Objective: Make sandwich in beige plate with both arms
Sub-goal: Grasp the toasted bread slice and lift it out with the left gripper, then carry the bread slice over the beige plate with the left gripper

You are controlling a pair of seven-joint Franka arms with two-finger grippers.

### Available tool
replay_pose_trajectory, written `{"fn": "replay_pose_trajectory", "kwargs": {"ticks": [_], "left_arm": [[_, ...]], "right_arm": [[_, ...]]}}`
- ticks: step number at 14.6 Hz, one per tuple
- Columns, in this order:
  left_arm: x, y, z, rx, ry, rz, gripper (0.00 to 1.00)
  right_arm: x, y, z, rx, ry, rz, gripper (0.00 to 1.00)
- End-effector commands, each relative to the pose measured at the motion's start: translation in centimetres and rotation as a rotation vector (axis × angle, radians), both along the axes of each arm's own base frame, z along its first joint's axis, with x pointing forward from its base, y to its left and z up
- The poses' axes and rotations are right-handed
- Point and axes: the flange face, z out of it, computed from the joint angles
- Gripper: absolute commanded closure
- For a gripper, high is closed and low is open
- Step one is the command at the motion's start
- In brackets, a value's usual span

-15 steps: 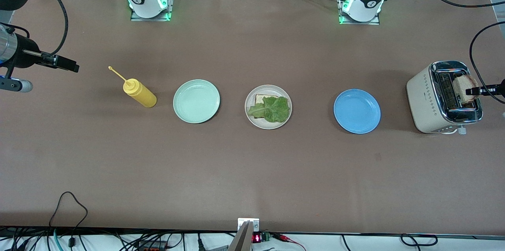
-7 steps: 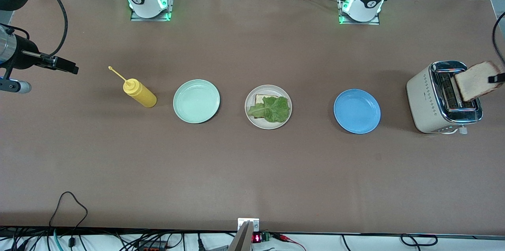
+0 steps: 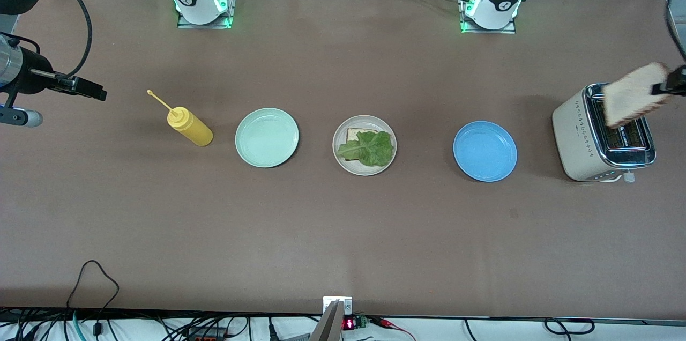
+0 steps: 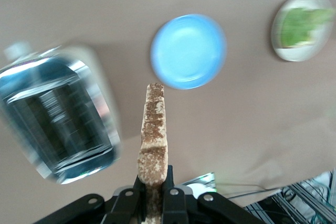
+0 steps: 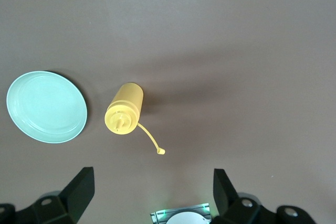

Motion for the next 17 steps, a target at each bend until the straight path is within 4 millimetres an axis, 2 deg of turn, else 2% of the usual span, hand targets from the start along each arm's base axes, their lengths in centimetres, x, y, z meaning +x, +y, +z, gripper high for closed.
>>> {"fn": "replay_pose_trajectory", "kwargs": {"ticks": [1,2,3,7,9,10,12,13,16,17], "left_arm": [[0.4,-6.8,-1.0,-0.12,0.044,-0.039,0.99],[1.0,-8.8,-2.1,-0.164,0.057,-0.033,0.99],[1.5,-11.6,-3.2,-0.18,0.063,-0.068,1.0],[2.9,-20.8,-7.0,-0.175,0.085,-0.098,1.0],[2.8,-25.2,-8.7,-0.172,0.071,-0.098,1.0],[1.5,-29.2,-9.9,-0.153,0.047,-0.106,1.0],[1.4,-32.0,-12.9,-0.168,0.036,-0.032,1.0],[0.8,-34.3,-14.6,-0.198,0.031,-0.024,1.0],[0.2,-38.1,-20.6,-0.292,0.054,0.102,1.0],[0.2,-38.8,-22.4,-0.318,0.07,0.16,1.0]], "right_arm": [[-0.1,0.3,0.3,-0.009,0.0,-0.008,0.0],[-0.1,0.5,0.3,-0.01,-0.003,-0.003,0.0],[0.0,0.5,0.3,-0.011,-0.005,0.001,0.0],[0.0,0.2,0.5,-0.008,-0.014,0.006,0.0],[0.1,0.4,0.4,-0.008,-0.008,0.009,0.0],[0.0,0.3,0.4,-0.007,-0.005,0.009,0.0],[0.0,0.3,0.3,-0.005,0.0,0.013,0.0],[0.0,0.3,0.2,-0.004,0.001,0.015,0.0],[0.0,0.4,0.3,-0.005,0.001,0.015,0.0],[0.0,0.5,0.3,-0.005,0.0,0.015,0.0]]}}
